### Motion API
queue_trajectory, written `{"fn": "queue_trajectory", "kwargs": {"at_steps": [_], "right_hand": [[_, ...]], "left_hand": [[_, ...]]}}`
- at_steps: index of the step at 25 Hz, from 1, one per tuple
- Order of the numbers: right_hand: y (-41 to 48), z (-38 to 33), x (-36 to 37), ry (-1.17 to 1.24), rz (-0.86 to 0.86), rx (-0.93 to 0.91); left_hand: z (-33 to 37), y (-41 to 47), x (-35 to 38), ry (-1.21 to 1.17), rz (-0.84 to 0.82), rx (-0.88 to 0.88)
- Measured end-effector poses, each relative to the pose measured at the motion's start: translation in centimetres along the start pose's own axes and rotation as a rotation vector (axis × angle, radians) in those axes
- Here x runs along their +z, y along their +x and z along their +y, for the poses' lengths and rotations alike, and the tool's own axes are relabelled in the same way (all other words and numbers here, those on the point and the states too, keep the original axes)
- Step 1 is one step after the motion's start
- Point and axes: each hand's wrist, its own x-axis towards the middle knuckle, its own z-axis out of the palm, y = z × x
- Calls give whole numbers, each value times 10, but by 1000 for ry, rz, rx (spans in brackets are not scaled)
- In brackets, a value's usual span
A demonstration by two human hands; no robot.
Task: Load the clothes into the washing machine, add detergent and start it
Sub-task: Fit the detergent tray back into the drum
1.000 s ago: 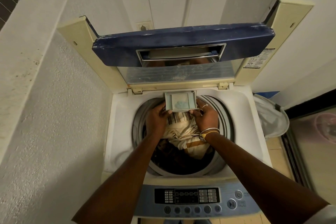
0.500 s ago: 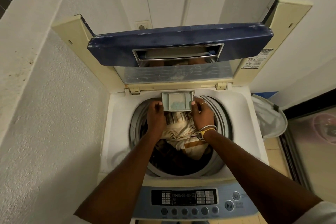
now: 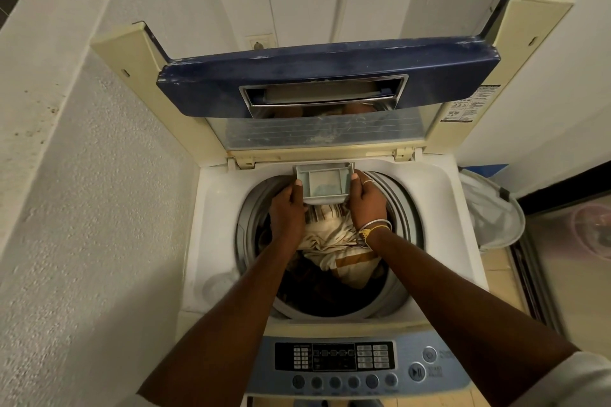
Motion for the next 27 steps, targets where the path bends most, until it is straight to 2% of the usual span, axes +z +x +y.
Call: {"fn": "queue_trajectory", "kwargs": {"at_steps": [6, 17, 22, 27], "right_hand": [[-1, -11, 1, -93, 52, 10], [-4, -11, 6, -94, 90, 3], [-5, -20, 8, -102, 136, 19], [-7, -19, 12, -94, 168, 31]], "left_hand": [[4, -2, 4, 100, 76, 38], [17, -13, 10, 142, 173, 67], [23, -10, 13, 168, 202, 2], [19, -12, 14, 152, 231, 63]]}}
